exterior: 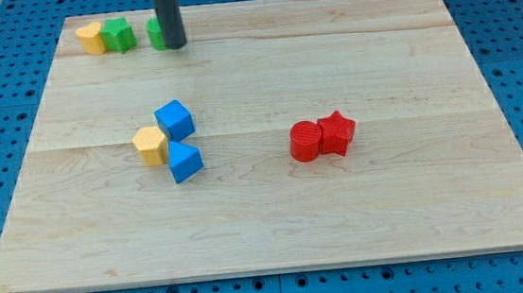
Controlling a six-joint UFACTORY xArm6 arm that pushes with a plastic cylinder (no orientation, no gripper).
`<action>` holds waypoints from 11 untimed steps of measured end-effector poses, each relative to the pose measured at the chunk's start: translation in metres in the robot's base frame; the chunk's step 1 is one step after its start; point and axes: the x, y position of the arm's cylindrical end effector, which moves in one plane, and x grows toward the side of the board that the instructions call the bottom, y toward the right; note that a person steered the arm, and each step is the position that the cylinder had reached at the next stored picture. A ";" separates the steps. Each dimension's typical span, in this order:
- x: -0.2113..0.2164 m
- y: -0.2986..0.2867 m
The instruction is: Push the yellow hexagon slightly to the left of the board
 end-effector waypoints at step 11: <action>0.132 -0.025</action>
